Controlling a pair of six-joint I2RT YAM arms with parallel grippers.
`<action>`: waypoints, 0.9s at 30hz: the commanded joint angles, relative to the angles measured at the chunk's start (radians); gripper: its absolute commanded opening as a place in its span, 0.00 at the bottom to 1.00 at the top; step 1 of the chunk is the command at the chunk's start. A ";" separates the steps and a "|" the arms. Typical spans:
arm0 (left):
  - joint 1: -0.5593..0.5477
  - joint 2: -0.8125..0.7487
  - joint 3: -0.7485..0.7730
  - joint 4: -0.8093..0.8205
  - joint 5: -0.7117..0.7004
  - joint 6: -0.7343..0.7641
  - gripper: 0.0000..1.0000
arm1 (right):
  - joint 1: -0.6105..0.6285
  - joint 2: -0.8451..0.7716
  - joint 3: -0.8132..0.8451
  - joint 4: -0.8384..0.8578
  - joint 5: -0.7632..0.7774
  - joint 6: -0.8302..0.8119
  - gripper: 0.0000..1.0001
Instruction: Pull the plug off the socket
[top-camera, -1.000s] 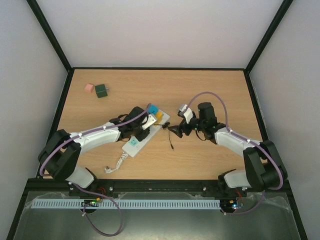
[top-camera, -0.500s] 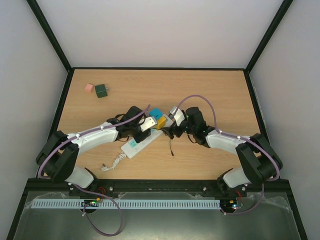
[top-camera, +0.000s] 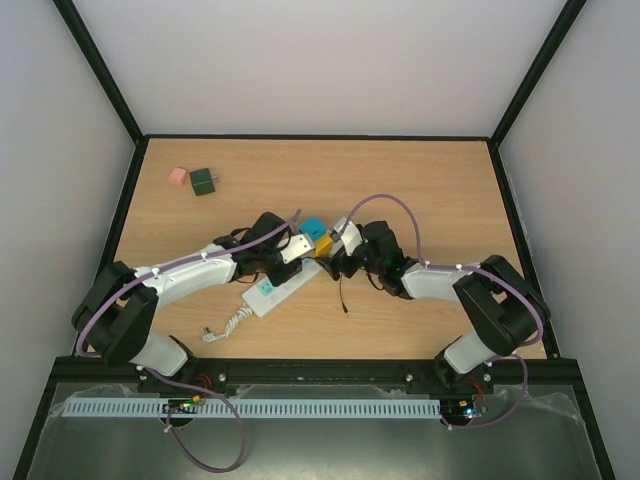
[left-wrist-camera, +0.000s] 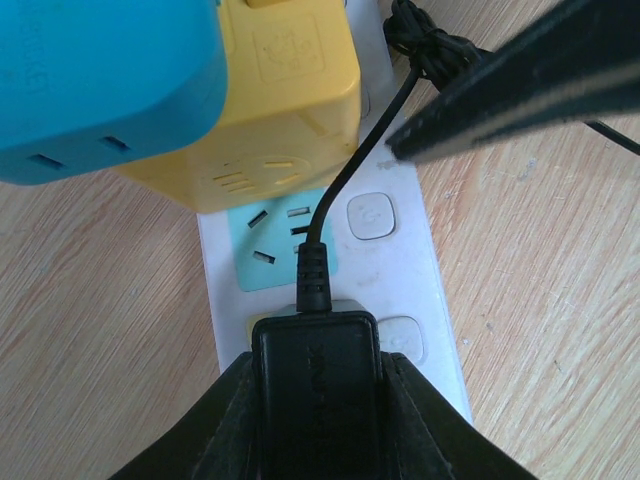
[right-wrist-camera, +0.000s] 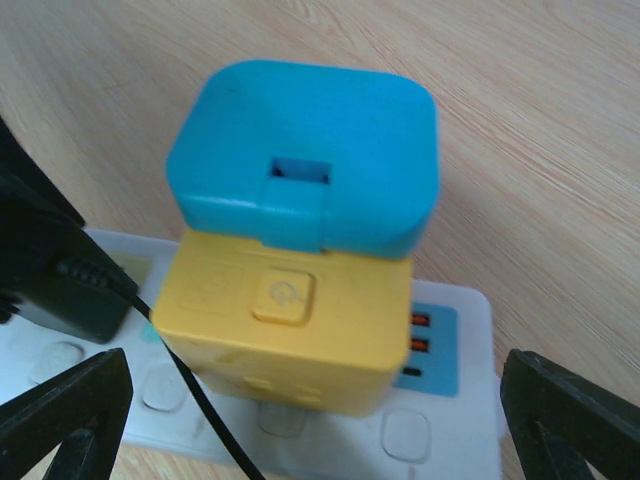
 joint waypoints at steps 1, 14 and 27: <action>0.000 0.003 -0.002 -0.002 0.040 0.012 0.12 | 0.030 0.030 0.000 0.090 -0.004 0.025 0.98; 0.000 0.009 -0.002 0.000 0.048 0.012 0.11 | 0.037 0.139 0.050 0.180 0.052 0.081 0.92; 0.000 0.014 -0.004 -0.003 0.049 0.014 0.09 | 0.037 0.094 0.039 0.209 0.020 0.140 0.96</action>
